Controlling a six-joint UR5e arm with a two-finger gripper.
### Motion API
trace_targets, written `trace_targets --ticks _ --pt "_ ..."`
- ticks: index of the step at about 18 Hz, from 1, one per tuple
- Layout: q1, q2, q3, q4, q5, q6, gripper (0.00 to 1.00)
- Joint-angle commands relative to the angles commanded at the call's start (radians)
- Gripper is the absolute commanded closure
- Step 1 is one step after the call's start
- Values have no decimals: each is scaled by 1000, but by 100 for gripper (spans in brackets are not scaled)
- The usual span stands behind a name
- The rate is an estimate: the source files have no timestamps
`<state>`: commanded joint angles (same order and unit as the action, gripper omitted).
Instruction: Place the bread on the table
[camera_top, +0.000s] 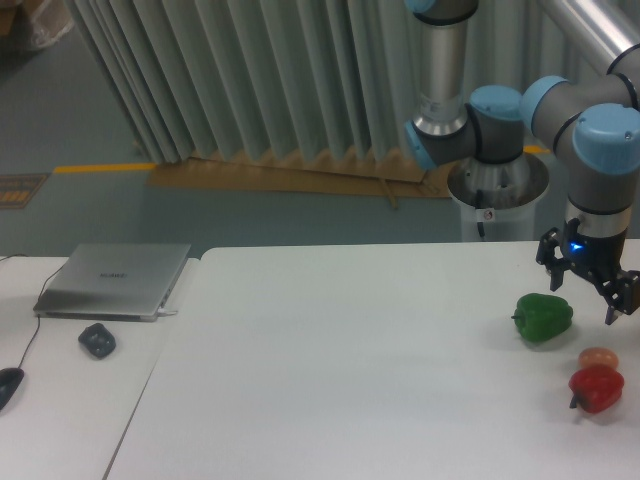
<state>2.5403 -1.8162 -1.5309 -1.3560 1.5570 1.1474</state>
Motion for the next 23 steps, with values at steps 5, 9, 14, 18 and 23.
trace_targets --ticks 5,9,14,18,23 --pt "0 0 0 2 2 0 0" --pt "0 0 0 2 2 0 0" --pt "0 0 0 2 2 0 0" --pt "0 0 0 2 3 0 0" --pt "3 2 0 0 27 26 0"
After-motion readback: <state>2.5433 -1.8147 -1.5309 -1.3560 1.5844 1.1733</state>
